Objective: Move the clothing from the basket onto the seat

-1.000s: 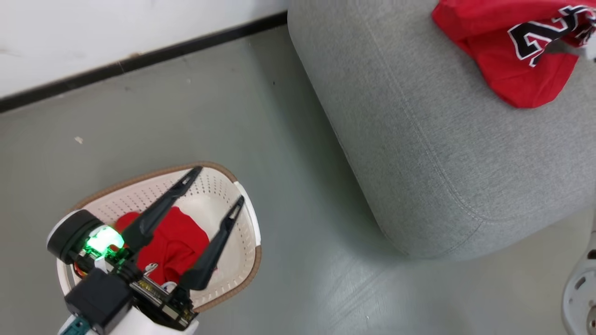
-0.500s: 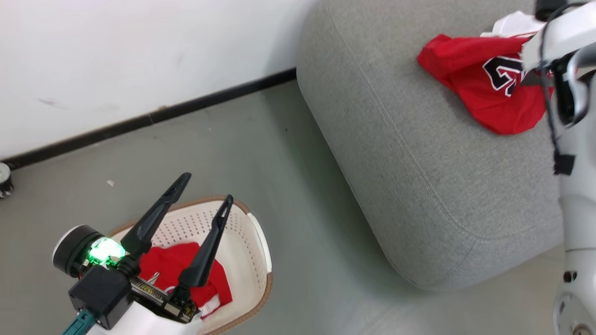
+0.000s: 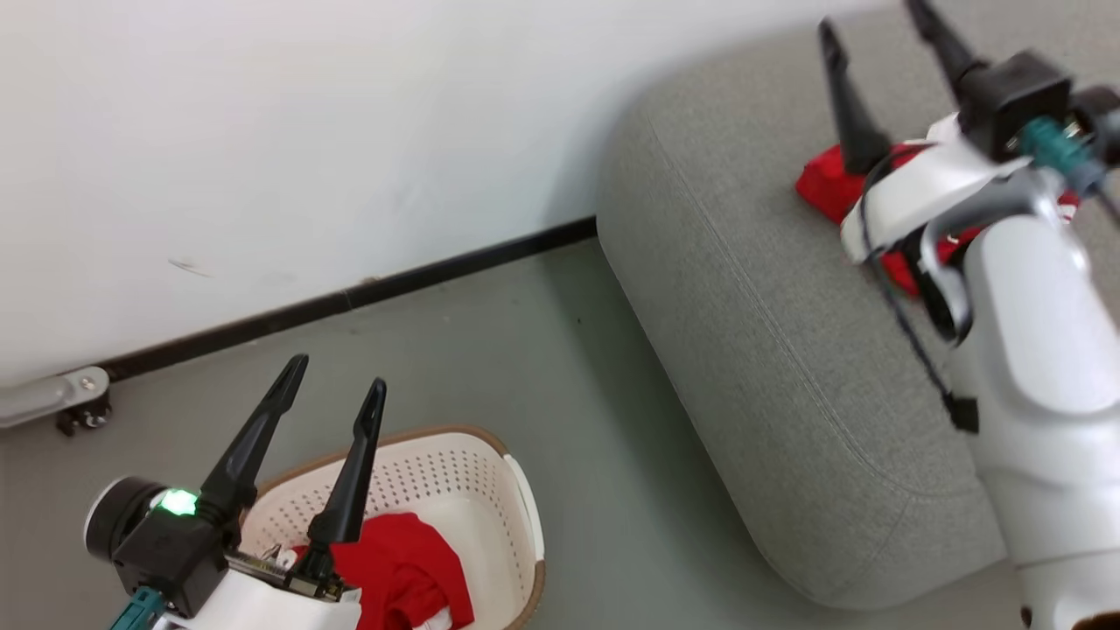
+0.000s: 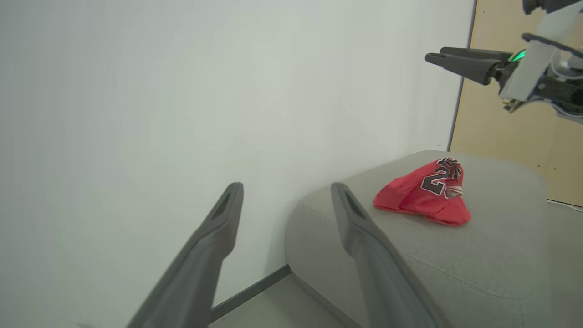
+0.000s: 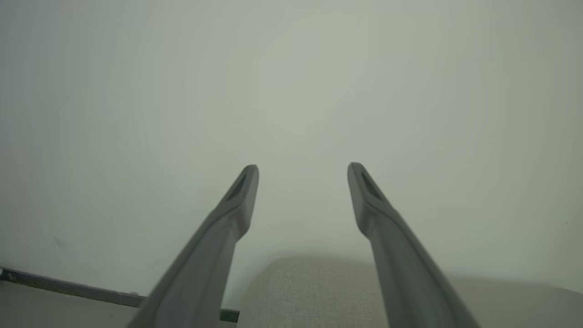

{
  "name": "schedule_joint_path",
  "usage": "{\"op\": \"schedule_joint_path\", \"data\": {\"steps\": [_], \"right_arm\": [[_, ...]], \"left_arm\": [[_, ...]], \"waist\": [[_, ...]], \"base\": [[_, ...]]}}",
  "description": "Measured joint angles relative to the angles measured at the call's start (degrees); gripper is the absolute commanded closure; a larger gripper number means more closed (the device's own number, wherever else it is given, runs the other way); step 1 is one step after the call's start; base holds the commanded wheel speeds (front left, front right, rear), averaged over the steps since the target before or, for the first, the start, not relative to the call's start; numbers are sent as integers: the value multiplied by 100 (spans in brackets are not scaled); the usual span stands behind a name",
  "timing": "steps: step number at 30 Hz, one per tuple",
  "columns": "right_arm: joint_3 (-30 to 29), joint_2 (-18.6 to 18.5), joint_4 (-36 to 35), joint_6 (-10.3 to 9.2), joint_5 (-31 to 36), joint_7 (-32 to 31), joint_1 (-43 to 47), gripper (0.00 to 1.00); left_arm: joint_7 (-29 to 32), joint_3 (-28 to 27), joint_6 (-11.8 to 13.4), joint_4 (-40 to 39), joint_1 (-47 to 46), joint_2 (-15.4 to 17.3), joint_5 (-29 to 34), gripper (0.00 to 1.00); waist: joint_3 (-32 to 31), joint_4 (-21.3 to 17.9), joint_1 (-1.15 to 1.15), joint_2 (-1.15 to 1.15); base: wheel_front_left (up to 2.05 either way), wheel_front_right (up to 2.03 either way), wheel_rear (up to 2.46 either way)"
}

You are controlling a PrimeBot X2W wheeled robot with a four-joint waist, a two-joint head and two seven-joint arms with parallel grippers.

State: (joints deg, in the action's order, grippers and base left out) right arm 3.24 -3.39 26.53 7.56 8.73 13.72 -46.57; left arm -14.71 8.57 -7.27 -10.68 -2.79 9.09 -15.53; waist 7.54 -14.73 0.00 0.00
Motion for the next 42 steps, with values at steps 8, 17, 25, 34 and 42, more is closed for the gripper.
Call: {"op": "schedule_joint_path", "data": {"steps": [8,17,25,34,42], "right_arm": [[488,-9,-127,0,-497,47,689,0],[570,2,-283,-1,-978,49,1687,0],[492,9,-598,-1,-1356,49,2610,0],[479,31,-1043,-2,-1594,49,3542,0],[910,64,-1363,-1,-1404,49,3971,0]], "left_arm": [[0,-349,73,467,257,-312,-8,0],[0,-661,158,979,470,-506,-47,0],[1,-851,243,1470,678,-524,88,0],[1,-991,309,1778,704,-557,203,0],[1,-1012,320,2011,704,-583,367,0]], "waist": [[-370,202,0,0],[-694,439,0,0],[-873,627,0,0],[-958,799,0,0],[-988,917,0,0]], "base": [[0,0,0],[0,0,0],[0,0,0],[0,0,0],[0,0,0]]}}
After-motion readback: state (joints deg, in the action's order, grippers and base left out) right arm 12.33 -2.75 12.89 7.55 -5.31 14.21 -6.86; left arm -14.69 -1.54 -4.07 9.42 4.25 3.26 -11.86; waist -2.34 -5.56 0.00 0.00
